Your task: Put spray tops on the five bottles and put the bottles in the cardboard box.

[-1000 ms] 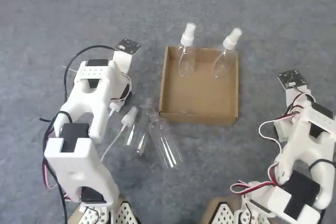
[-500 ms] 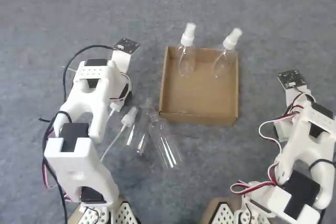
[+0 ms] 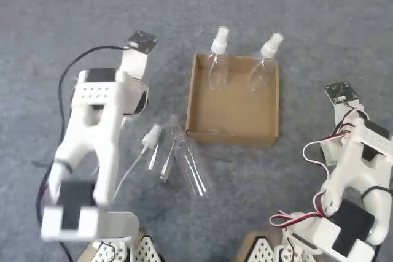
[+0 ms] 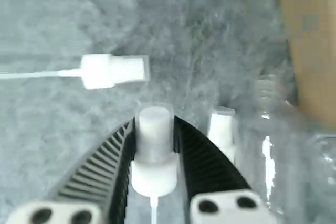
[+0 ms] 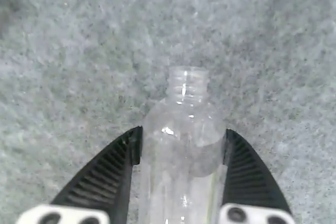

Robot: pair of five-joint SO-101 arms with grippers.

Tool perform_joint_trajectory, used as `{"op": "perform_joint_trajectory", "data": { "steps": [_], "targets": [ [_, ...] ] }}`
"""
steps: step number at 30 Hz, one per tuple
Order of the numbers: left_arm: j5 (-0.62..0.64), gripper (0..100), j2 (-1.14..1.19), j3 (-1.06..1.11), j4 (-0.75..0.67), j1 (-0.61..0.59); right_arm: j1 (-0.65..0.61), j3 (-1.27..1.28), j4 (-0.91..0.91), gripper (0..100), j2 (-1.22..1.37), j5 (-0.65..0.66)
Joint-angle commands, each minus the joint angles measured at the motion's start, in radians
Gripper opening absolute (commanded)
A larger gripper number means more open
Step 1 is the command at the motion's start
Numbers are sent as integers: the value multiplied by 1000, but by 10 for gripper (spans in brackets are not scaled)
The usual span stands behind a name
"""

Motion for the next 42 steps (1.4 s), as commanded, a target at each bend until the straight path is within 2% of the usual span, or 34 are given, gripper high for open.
{"op": "perform_joint_trajectory", "data": {
  "steps": [1, 5, 10, 12, 22, 30, 36, 42],
  "targets": [
    [71, 12, -265, 65, -2, 17, 18, 6, -31, 161, -13, -63],
    [123, 13, -457, 173, -34, 38, 15, 6, -45, 165, -13, -80],
    [143, 13, -589, 315, -109, 48, 18, 8, -33, 282, -12, -77],
    [143, 14, -609, 369, -150, 46, 10, -2, -4, 296, -13, -72],
    [144, 14, -621, 522, -279, 40, -45, -249, 239, 296, 1, -71],
    [144, 14, -621, 533, -279, 46, -65, -245, 254, 296, 15, -78],
    [144, 14, -621, 535, -278, 48, -45, -299, 252, 295, 153, -80],
    [144, 14, -621, 535, -279, 48, -10, -344, 245, 167, 229, -80]
  ]
}}
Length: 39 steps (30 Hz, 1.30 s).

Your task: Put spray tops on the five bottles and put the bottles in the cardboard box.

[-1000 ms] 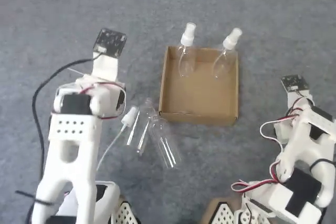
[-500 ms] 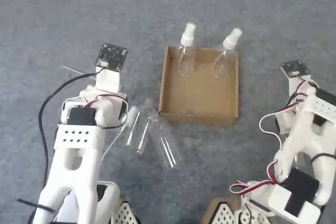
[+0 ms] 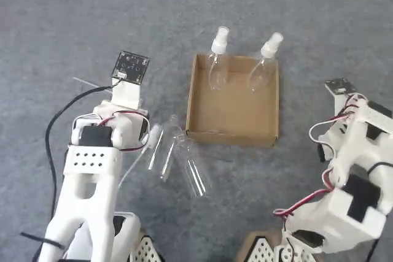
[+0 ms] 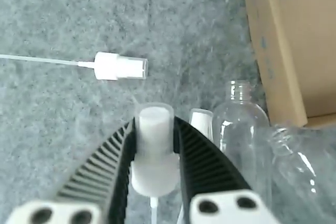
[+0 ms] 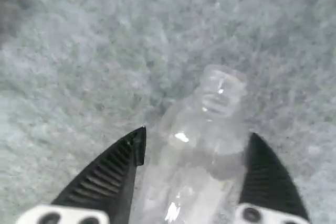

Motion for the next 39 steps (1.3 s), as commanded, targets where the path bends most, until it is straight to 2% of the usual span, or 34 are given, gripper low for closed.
{"op": "perform_joint_trajectory", "data": {
  "steps": [1, 9, 12, 14, 19, 25, 28, 32, 39],
  "targets": [
    [9, 14, -44, -7, -25, 3, 24, -71, -2, 149, -5, -9],
    [9, 13, -48, -18, -25, 0, -12, -193, 116, 4, -140, -9],
    [9, 13, -69, -59, -15, -5, -73, -213, 191, 6, -271, -20],
    [9, 13, -114, -94, 18, -5, -136, -207, 216, 6, -380, -86],
    [9, 13, -301, -208, 157, -5, -366, -189, 255, 6, -648, -235],
    [18, 13, -425, -441, 302, -5, -788, -126, 252, 6, -840, -404],
    [94, 13, -417, -581, 341, 0, -997, -71, 183, 6, -849, -480],
    [216, 13, -414, -697, 339, 3, -1179, 46, -19, 6, -851, -542],
    [393, 13, -420, -723, 236, 3, -1310, 275, -344, 6, -852, -624]
  ]
}}
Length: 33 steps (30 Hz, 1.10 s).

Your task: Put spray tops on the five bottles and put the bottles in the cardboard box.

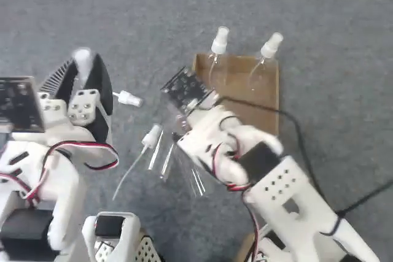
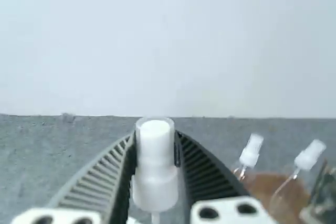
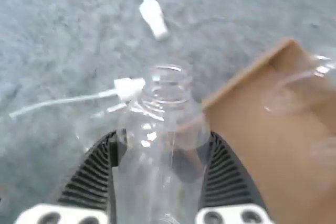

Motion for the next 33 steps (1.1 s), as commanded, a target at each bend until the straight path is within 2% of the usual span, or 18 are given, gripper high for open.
{"op": "perform_joint_trajectory", "data": {
  "steps": [1, 8, 11, 16, 21, 24, 33],
  "targets": [
    [89, 13, -11, -41, -74, 5, -44, 63, -159, 6, -51, -28],
    [167, 13, -3, -39, -190, 5, -47, 91, -216, 6, -53, 95],
    [201, 13, -8, 7, -276, 5, -101, 95, -223, 6, -51, 138],
    [210, 13, -5, 110, -382, 5, -188, 175, -348, 6, -53, 84],
    [209, 13, -12, 179, -381, -2, -154, 199, -409, 6, -53, 34],
    [209, 13, -12, 191, -333, 5, -125, 196, -409, 6, -53, 5],
    [210, 13, -12, 245, -292, 6, -125, 198, -407, 6, -53, 3]
  ]
}}
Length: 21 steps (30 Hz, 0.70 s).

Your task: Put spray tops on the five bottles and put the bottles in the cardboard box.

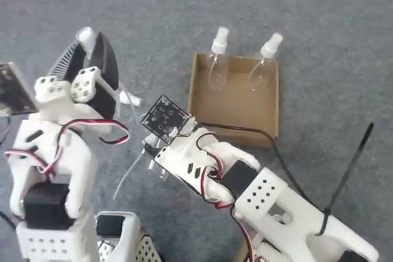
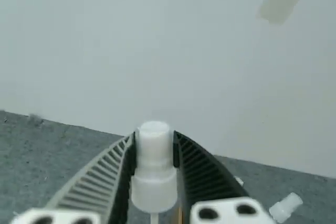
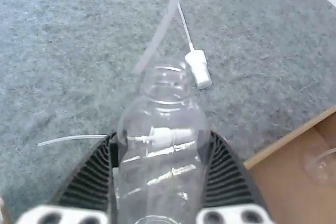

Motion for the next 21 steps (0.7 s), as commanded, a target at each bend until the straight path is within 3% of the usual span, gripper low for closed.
{"op": "perform_joint_trajectory", "data": {
  "steps": [1, 15, 21],
  "targets": [
    [17, 13, -9, 27, -8, 6, 12, -14, -24, 6, -50, -12],
    [11, 13, -2, -19, -37, 5, 12, -14, -16, 6, -50, -31],
    [12, 13, -2, 25, -138, 5, 12, -14, -15, 6, -50, -31]
  ]
}}
